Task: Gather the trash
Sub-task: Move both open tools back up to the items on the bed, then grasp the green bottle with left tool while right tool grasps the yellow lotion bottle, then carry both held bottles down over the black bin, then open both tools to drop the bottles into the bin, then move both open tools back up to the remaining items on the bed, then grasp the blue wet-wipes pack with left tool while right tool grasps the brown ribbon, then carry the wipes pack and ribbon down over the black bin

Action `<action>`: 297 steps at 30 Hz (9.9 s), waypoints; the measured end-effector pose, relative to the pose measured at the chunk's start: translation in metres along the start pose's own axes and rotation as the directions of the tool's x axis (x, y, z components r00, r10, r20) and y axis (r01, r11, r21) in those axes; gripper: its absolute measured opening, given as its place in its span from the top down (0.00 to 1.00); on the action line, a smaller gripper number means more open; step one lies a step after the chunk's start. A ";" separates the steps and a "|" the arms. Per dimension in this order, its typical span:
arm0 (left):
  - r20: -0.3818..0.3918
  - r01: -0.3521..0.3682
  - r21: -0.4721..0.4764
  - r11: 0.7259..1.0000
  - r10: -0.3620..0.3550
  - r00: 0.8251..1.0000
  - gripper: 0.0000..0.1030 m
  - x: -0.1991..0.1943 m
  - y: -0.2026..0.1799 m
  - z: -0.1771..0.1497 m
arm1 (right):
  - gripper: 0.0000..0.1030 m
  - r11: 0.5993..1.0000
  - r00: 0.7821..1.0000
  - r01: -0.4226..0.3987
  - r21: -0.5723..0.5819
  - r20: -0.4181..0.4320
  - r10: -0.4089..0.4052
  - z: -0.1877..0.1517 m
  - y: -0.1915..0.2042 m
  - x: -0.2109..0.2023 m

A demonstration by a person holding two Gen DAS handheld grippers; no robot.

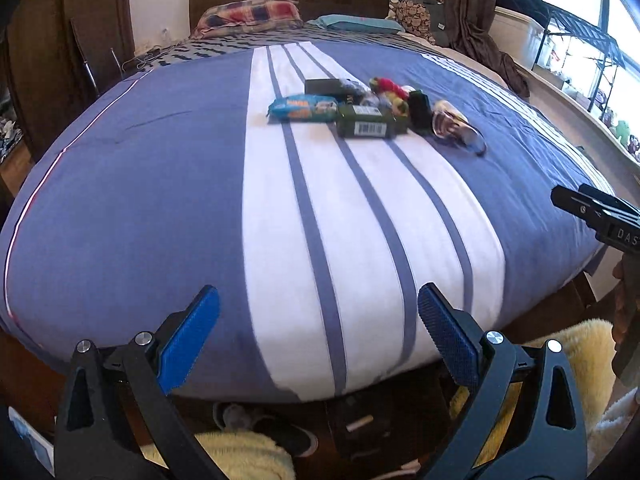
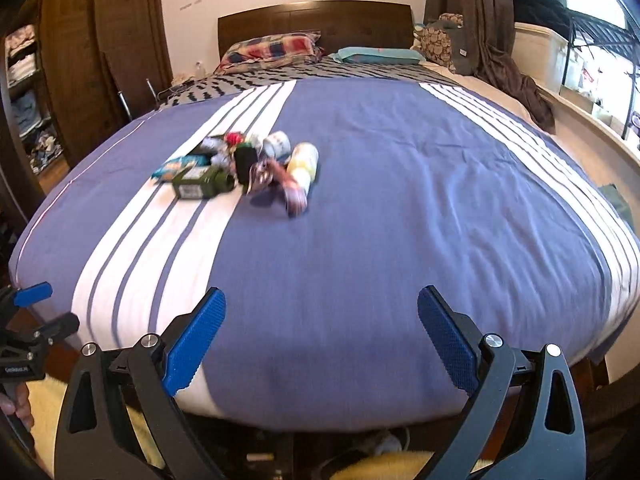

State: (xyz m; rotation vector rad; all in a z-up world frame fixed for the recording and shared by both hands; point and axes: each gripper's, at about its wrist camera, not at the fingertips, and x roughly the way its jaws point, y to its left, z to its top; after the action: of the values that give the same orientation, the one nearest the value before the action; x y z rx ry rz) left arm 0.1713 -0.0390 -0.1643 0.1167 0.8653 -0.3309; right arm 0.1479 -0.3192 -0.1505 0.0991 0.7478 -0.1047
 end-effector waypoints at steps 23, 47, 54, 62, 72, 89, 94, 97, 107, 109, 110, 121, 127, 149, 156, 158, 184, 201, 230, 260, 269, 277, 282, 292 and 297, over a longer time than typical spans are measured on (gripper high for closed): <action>0.033 0.075 0.061 0.995 -0.078 0.996 0.09 0.096 -0.043 0.128 | 0.56 0.996 0.995 -0.077 0.035 -0.062 0.079 0.114 0.005 0.131; -0.002 0.069 0.056 0.996 -0.069 0.998 0.22 0.123 -0.046 0.135 | 0.68 0.997 0.996 -0.077 0.018 -0.054 0.078 0.113 0.010 0.127; 0.075 0.042 0.063 0.997 -0.047 0.996 0.22 0.062 -0.039 0.124 | 0.69 0.997 0.997 -0.076 0.003 0.007 0.076 0.118 0.010 0.078; 0.159 0.033 0.077 0.996 -0.045 0.986 0.22 -0.014 -0.041 0.098 | 0.69 0.993 0.990 -0.103 -0.050 0.086 0.107 0.099 0.028 0.002; 0.216 0.034 0.059 0.998 -0.046 0.975 0.22 -0.083 -0.038 0.040 | 0.69 0.982 0.978 -0.145 -0.118 0.132 0.161 0.036 0.050 -0.069; 0.096 0.064 0.039 0.997 -0.067 0.993 0.22 -0.072 -0.035 -0.062 | 0.69 0.975 0.981 -0.191 -0.113 0.024 0.195 -0.070 0.080 -0.073; 0.003 0.074 0.022 0.997 -0.074 0.997 0.22 -0.043 -0.031 -0.091 | 0.69 0.977 0.982 -0.186 -0.105 -0.052 0.182 -0.098 0.084 -0.052; -0.054 0.076 0.018 0.997 -0.075 0.996 0.22 -0.023 -0.031 -0.105 | 0.69 0.978 0.981 -0.181 -0.099 -0.090 0.173 -0.109 0.082 -0.041; -0.215 0.096 0.009 0.995 -0.091 0.972 0.22 0.034 -0.037 -0.141 | 0.69 0.979 0.956 -0.192 -0.068 -0.238 0.171 -0.149 0.084 0.007; -0.254 0.102 0.000 0.995 -0.099 0.962 0.22 0.047 -0.036 -0.149 | 0.69 0.977 0.943 -0.207 -0.052 -0.276 0.186 -0.156 0.084 0.016; -0.275 0.106 -0.007 0.994 -0.103 0.956 0.22 0.054 -0.036 -0.153 | 0.69 0.977 0.938 -0.210 -0.045 -0.292 0.188 -0.160 0.083 0.021; -0.400 0.119 -0.031 0.992 -0.121 0.908 0.22 0.092 -0.039 -0.172 | 0.68 0.979 0.893 -0.202 -0.012 -0.412 0.179 -0.180 0.084 0.057; -0.449 0.119 -0.055 0.991 -0.131 0.884 0.22 0.099 -0.041 -0.176 | 0.60 0.978 0.876 -0.208 0.008 -0.444 0.190 -0.180 0.083 0.066; -0.347 0.094 -0.055 0.994 -0.107 0.932 0.08 0.056 -0.030 -0.157 | 0.22 0.988 0.934 -0.148 0.038 -0.322 0.152 -0.151 0.060 0.036; -0.267 0.084 -0.061 0.995 -0.097 0.959 0.08 0.027 -0.023 -0.134 | 0.15 0.989 0.955 -0.138 0.054 -0.259 0.147 -0.137 0.050 0.016; -0.250 0.080 -0.063 0.995 -0.093 0.964 0.08 0.020 -0.022 -0.130 | 0.15 0.989 0.960 -0.134 0.060 -0.240 0.145 -0.132 0.046 0.010; -0.043 -0.026 -0.032 0.999 0.024 0.999 0.08 0.007 0.016 -0.001 | 0.13 0.998 0.997 -0.061 0.019 -0.043 0.062 -0.005 0.015 0.011; -0.011 -0.052 -0.027 0.998 0.052 0.999 0.08 0.079 0.034 0.110 | 0.34 0.994 0.998 -0.064 -0.090 -0.006 0.064 0.072 0.052 0.091; -0.077 -0.022 -0.043 0.999 0.019 0.997 0.24 0.178 0.027 0.180 | 0.94 0.989 0.992 -0.126 -0.075 -0.030 0.124 0.066 0.048 0.105; 0.122 0.064 0.019 0.998 -0.066 0.990 0.26 -0.070 -0.038 -0.005 | 0.94 0.978 0.972 -0.191 -0.078 0.123 0.200 -0.026 0.054 -0.077; 0.047 0.094 0.045 0.995 -0.096 0.994 0.26 -0.072 -0.055 -0.059 | 0.94 0.967 0.968 -0.241 -0.081 0.052 0.245 -0.070 0.063 -0.085; -0.029 0.091 0.047 0.995 -0.089 0.996 0.26 -0.055 -0.058 -0.095 | 0.94 0.962 0.967 -0.254 -0.103 -0.026 0.253 -0.100 0.077 -0.075; -0.085 0.089 0.035 0.995 -0.086 0.993 0.26 -0.038 -0.057 -0.109 | 0.94 0.962 0.963 -0.255 -0.095 -0.112 0.244 -0.118 0.081 -0.052; -0.244 0.092 0.006 0.996 -0.088 0.966 0.26 0.014 -0.050 -0.144 | 0.94 0.960 0.920 -0.275 -0.048 -0.302 0.249 -0.157 0.081 -0.002; -0.313 0.090 -0.019 0.996 -0.092 0.945 0.26 0.039 -0.043 -0.160 | 0.94 0.961 0.892 -0.276 -0.027 -0.380 0.246 -0.176 0.081 0.019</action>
State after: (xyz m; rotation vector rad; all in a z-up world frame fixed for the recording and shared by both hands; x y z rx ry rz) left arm 0.0644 -0.0511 -0.2961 0.1270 1.1893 -0.4034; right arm 0.0538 -0.2173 -0.2874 0.1443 1.1123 0.2088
